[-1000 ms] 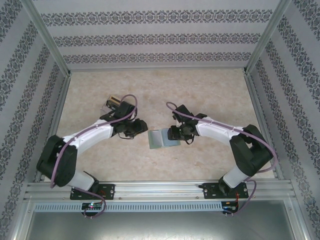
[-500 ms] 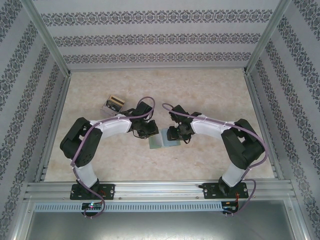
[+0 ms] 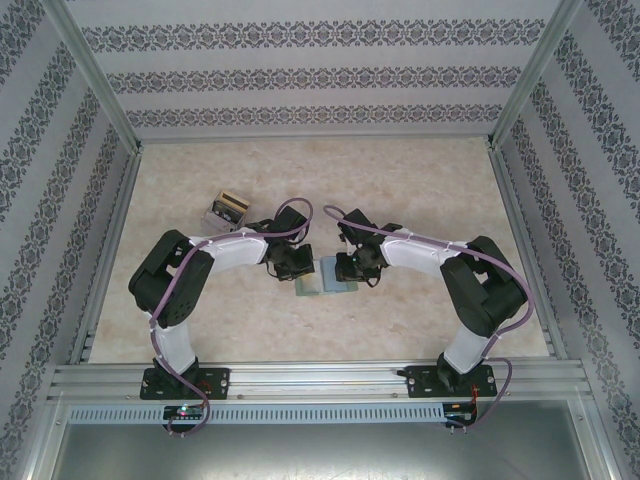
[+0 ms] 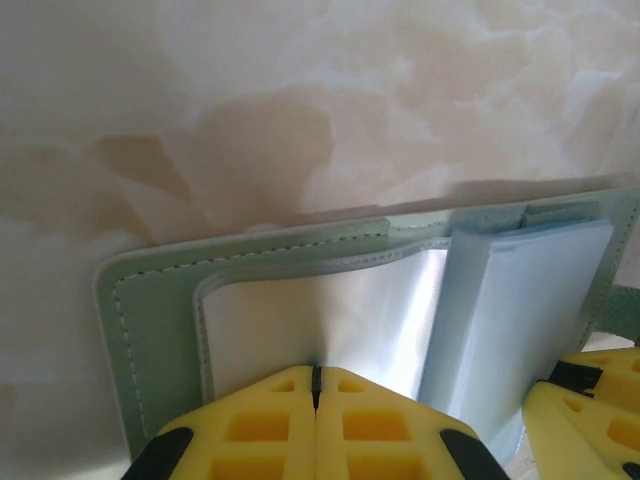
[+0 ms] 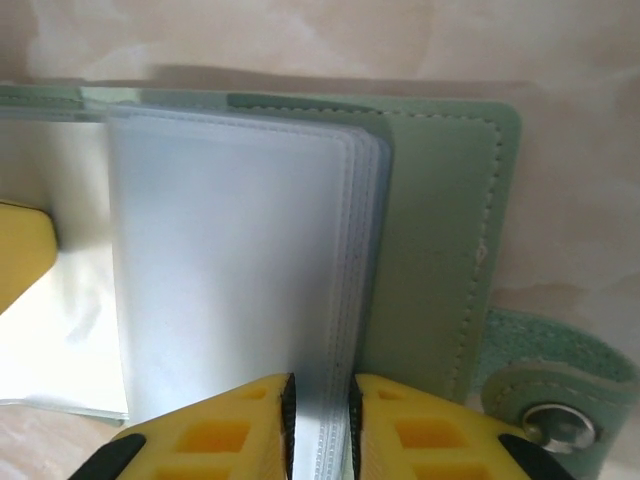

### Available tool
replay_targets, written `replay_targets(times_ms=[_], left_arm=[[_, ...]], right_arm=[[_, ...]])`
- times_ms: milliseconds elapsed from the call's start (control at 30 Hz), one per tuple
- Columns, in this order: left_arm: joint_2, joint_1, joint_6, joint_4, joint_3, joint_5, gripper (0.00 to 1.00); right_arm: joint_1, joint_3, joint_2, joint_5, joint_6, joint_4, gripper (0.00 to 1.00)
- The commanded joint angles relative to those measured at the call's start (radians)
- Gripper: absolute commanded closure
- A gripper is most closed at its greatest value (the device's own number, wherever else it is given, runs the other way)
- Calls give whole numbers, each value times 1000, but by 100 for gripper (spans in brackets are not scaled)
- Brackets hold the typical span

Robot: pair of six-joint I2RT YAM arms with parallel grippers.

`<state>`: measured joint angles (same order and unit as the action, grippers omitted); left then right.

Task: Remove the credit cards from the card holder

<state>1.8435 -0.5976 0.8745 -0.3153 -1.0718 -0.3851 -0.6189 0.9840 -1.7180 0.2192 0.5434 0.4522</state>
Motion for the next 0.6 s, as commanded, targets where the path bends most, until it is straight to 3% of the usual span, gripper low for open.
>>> replay_targets(times_ms=[0, 233, 400, 567], left_arm=[[59, -18, -22, -41, 5, 32, 97], [57, -18, -29, -42, -11, 30, 97], [32, -16, -59, -75, -116, 17, 93], [-38, -6, -122, -221, -221, 130, 73]], right_arm=[[-2, 12, -11, 79, -8, -46, 77], [4, 8, 0, 134, -2, -92, 83], [12, 4, 61, 95, -2, -73, 82], [22, -9, 215, -24, -9, -15, 60]])
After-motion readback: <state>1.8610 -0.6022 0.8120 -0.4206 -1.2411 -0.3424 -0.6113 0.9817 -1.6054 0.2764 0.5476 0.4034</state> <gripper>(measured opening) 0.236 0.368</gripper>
